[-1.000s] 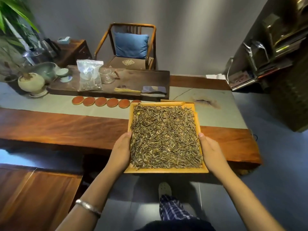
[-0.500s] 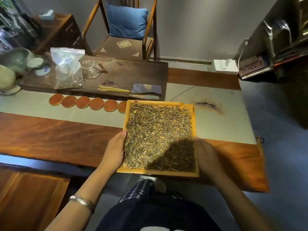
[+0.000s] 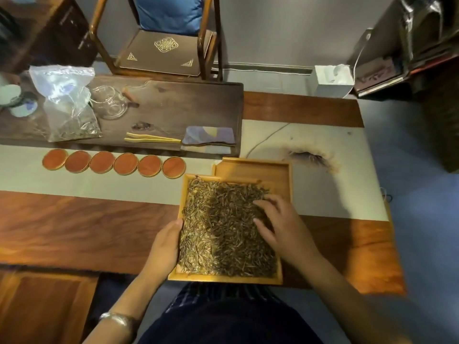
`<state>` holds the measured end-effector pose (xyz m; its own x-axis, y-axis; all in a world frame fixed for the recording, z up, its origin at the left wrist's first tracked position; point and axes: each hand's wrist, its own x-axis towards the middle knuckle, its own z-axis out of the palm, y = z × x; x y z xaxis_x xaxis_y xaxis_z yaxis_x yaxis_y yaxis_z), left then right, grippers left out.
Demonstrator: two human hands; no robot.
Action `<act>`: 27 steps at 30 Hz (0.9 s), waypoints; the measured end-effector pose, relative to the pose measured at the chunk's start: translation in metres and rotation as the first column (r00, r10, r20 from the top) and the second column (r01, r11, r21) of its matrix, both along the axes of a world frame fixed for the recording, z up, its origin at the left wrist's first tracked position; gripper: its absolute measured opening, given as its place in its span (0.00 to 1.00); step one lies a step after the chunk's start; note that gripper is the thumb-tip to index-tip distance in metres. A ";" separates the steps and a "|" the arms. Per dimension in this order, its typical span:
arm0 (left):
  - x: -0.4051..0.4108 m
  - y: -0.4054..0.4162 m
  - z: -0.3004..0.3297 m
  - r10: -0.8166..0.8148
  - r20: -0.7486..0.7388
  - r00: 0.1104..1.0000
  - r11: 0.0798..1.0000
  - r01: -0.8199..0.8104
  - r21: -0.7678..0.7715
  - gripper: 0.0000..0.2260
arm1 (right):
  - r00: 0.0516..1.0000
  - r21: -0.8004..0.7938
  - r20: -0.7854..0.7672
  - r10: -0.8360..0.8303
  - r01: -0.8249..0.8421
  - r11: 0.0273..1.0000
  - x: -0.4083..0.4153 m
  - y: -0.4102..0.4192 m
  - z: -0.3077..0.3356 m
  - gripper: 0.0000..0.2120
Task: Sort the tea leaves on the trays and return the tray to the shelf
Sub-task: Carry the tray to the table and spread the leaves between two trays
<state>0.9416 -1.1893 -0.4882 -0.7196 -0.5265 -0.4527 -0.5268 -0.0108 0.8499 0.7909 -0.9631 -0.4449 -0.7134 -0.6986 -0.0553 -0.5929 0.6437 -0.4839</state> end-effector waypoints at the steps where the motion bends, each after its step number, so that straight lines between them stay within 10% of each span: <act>1: -0.001 -0.002 -0.002 0.000 0.004 1.000 1.000 0.000 0.009 0.18 | 0.999 0.037 -0.019 0.041 -0.041 0.998 -0.001 -0.007 -0.003 0.20; 27: -0.010 -0.037 -0.026 -0.074 0.039 0.997 0.989 0.068 0.134 0.16 | 0.998 0.262 -0.029 0.057 -0.047 0.964 -0.044 -0.049 -0.052 0.15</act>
<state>0.9316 -1.2266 -0.5143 -0.7309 -0.4083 -0.5469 -0.5668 -0.0833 0.8197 0.7468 -1.0119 -0.4966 -0.6815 -0.6994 -0.2156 -0.6426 0.7128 -0.2811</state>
